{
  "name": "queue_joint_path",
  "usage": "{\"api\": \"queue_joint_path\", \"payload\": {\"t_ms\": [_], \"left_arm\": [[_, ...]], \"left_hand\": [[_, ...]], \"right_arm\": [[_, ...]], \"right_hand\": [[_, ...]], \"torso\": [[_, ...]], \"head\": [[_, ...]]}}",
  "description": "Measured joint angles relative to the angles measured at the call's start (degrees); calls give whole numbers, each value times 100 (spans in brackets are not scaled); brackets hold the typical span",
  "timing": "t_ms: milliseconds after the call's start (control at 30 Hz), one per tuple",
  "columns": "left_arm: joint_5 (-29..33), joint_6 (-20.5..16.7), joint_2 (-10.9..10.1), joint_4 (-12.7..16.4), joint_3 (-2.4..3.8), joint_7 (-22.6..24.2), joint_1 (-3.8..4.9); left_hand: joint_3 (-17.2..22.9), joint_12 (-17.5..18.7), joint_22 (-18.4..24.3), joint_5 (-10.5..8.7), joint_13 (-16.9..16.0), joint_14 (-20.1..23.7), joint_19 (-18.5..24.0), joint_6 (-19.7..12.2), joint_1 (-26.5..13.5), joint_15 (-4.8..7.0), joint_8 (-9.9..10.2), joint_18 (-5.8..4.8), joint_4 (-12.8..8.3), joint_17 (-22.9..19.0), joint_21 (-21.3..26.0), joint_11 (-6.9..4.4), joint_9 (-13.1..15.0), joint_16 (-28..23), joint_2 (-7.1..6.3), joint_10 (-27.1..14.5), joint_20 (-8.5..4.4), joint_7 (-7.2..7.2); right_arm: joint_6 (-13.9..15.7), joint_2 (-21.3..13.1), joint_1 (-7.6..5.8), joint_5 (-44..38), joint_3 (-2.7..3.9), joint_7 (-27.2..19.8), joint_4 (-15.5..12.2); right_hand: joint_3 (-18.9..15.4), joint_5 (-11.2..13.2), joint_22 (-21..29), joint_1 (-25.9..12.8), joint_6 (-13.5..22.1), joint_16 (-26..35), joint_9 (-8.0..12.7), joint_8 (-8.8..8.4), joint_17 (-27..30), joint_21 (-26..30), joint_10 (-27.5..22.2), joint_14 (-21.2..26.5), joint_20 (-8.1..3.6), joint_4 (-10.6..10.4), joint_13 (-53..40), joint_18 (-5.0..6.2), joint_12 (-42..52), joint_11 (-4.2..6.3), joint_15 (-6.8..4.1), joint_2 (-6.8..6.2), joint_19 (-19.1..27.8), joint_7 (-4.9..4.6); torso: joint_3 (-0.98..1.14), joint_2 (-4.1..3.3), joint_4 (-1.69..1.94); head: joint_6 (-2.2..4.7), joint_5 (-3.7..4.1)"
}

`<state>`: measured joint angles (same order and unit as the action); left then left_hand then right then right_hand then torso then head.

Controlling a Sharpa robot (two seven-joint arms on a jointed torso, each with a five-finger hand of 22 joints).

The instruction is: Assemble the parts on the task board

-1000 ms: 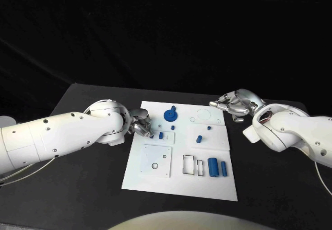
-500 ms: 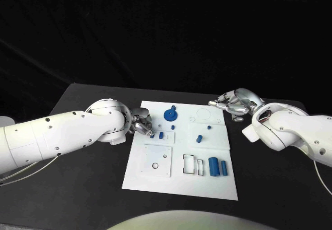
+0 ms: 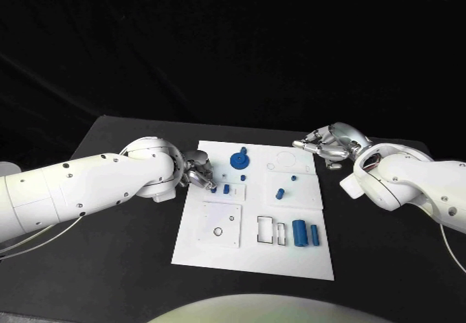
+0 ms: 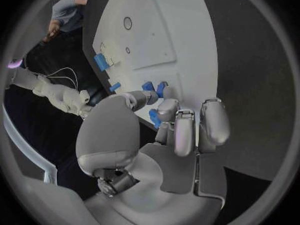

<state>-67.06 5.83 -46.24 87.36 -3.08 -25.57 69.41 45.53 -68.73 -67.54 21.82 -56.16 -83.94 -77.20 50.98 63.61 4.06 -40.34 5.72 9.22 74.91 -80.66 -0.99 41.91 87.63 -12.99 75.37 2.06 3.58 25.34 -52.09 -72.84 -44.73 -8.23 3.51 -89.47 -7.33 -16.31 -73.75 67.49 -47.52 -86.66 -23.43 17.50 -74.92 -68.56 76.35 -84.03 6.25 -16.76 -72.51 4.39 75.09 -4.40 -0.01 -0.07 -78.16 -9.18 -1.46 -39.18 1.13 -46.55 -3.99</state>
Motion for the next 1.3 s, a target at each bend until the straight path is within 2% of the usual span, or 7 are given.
{"api": "queue_joint_path", "payload": {"t_ms": [300,367,1300], "left_arm": [[-21,13,-8,-8,-2,-56,-1],[-38,11,-10,-12,-6,-77,-4],[-216,-32,-16,45,-10,-123,-11]], "left_hand": [[-31,0,-42,0,-41,0,0,3,2,0,1,0,-32,0,0,0,20,0,2,0,0,-2],[73,0,-44,-1,-56,0,0,13,5,0,17,0,-137,0,0,0,19,0,3,0,0,-11],[62,-56,-95,55,-190,0,-42,38,105,0,-21,0,-157,0,0,-41,40,0,-38,104,0,-11]], "right_arm": [[0,0,0,0,0,0,2],[0,1,0,0,0,0,2],[-1,2,0,1,0,-1,4]], "right_hand": [[0,0,0,0,0,0,3,0,0,0,0,0,0,0,0,0,0,0,0,0,0,0],[0,0,0,0,0,0,5,0,1,0,0,0,0,0,0,0,0,0,0,0,0,0],[-15,0,0,38,0,0,4,0,1,0,0,0,0,-16,0,0,0,0,0,38,0,0]], "torso": [[-1,1,1],[-1,1,1],[1,3,-4]], "head": [[3,-5],[3,-5],[-16,-5]]}}
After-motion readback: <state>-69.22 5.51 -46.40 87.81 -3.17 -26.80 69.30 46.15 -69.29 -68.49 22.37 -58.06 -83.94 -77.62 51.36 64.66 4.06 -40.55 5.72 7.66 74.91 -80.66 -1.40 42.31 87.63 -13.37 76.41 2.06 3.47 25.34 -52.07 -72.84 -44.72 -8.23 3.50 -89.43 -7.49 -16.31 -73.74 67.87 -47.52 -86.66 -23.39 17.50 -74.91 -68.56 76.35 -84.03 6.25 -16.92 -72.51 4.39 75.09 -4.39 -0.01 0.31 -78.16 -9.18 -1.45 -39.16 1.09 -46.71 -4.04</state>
